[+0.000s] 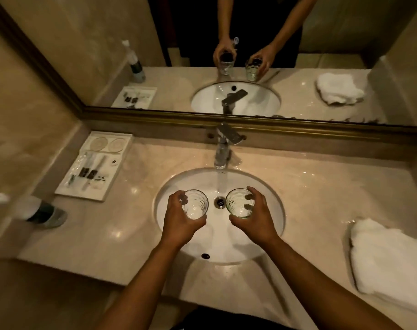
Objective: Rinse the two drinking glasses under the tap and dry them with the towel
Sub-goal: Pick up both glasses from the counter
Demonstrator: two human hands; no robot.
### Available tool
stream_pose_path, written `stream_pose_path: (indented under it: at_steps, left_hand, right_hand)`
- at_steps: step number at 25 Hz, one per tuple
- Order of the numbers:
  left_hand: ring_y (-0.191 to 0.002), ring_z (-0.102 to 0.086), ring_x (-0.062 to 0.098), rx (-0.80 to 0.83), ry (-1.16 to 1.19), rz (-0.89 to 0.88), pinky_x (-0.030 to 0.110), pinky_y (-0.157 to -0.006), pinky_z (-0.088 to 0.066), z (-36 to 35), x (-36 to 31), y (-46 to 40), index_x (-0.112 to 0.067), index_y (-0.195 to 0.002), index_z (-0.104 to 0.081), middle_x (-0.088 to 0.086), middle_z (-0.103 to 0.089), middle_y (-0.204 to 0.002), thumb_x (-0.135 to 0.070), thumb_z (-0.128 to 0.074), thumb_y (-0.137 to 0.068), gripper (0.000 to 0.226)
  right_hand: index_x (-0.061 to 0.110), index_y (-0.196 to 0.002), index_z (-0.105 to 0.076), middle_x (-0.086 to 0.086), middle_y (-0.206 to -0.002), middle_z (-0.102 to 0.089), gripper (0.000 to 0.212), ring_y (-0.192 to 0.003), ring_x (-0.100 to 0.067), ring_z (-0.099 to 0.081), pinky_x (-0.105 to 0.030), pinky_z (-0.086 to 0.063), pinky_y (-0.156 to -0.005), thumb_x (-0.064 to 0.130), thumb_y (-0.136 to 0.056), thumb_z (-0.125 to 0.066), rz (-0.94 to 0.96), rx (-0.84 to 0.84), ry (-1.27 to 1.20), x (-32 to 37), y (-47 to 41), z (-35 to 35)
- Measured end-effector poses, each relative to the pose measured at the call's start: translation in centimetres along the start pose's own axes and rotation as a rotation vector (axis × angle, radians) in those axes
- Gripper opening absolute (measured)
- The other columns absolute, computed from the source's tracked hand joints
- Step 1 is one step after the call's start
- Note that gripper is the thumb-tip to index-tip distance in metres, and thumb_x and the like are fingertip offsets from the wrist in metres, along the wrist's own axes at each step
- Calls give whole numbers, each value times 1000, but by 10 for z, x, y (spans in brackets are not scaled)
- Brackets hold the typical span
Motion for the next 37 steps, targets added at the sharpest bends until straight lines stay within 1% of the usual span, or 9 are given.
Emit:
stream_pose_path:
  at_steps: [4, 6, 10, 16, 19, 25, 28, 32, 37]
  left_hand:
    - [-112, -58, 16, -144, 22, 53, 35, -93, -54, 56, 19, 5, -19, -134, -44, 0, -53, -127, -19, -94, -59, 90]
    - [-112, -57, 15, -191, 9, 74, 32, -92, -54, 86, 31, 7, -17, -136, -44, 1, -53, -129, -17, -94, -60, 91]
    - [-117, -56, 20, -214, 10, 78, 41, -98, -54, 134, 62, -19, -18, -147, -36, 3, -49, -132, -13, -92, -62, 102]
    - [-116, -56, 21, -112, -71, -31, 48, -99, -53, 218, 100, -116, -14, -149, -38, -4, -41, -126, -21, -91, -59, 105]
    - [-116, -56, 20, -77, -63, -73, 47, -97, -54, 255, 109, -163, -19, -145, -42, -6, -43, -125, -35, -84, -53, 102]
    - [-117, -56, 21, -7, -87, -96, 45, -99, -52, 284, 120, -217, -18, -144, -44, -2, -45, -128, -19, -93, -63, 94]
    - [-120, -55, 21, 21, -109, -63, 42, -100, -50, 288, 117, -224, -20, -143, -44, -2, -44, -130, -19, -92, -62, 94]
    - [-124, -50, 26, -16, -238, -8, 40, -105, -45, 314, 110, -243, -17, -142, -45, 2, -52, -130, -22, -91, -59, 95]
    - [-131, -37, 27, 20, -414, 13, 33, -107, -37, 346, 117, -297, -16, -143, -42, 5, -52, -137, -22, -89, -62, 94]
  right_hand:
    - [24, -144, -36, 5, -131, -44, 98, -114, -13, -53, -26, -49, -93, 19, -61, -88, 71, 122, -4, 26, -7, -39]
    - [24, -144, -36, 7, -128, -44, 98, -116, -14, -53, -31, -51, -96, 19, -61, -87, 87, 158, -15, 40, -8, -61]
    - [30, -145, -34, 9, -127, -44, 100, -115, -13, -54, -37, -51, -96, 27, -59, -85, 103, 192, -13, 70, -18, -108]
    - [31, -148, -28, 8, -133, -46, 106, -112, -11, -57, -35, -55, -90, 26, -61, -87, 56, 120, -52, 124, -53, -206]
    - [27, -144, -33, 5, -134, -49, 100, -111, -11, -58, -24, -52, -88, 23, -62, -89, 50, 65, -41, 152, -68, -244]
    - [29, -140, -38, 6, -129, -52, 99, -112, -13, -59, -35, -55, -93, 31, -54, -89, 45, 7, -38, 184, -91, -281]
    - [29, -140, -38, 4, -129, -51, 99, -112, -16, -59, -32, -56, -90, 28, -56, -91, 51, 37, -34, 193, -107, -293]
    - [27, -141, -37, 6, -130, -51, 100, -114, -11, -55, -22, -50, -90, 29, -57, -92, 111, 133, -10, 214, -137, -325]
    - [23, -142, -38, 5, -130, -51, 100, -115, -11, -53, -25, -49, -95, 21, -56, -89, 129, 185, 26, 234, -178, -371]
Point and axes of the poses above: each hand's wrist, its own y-axis away from the middle knuckle, its own z-axis out of the back of the hand, x = y × z, the point moved 10 cm from there along -y, towards the middle knuckle
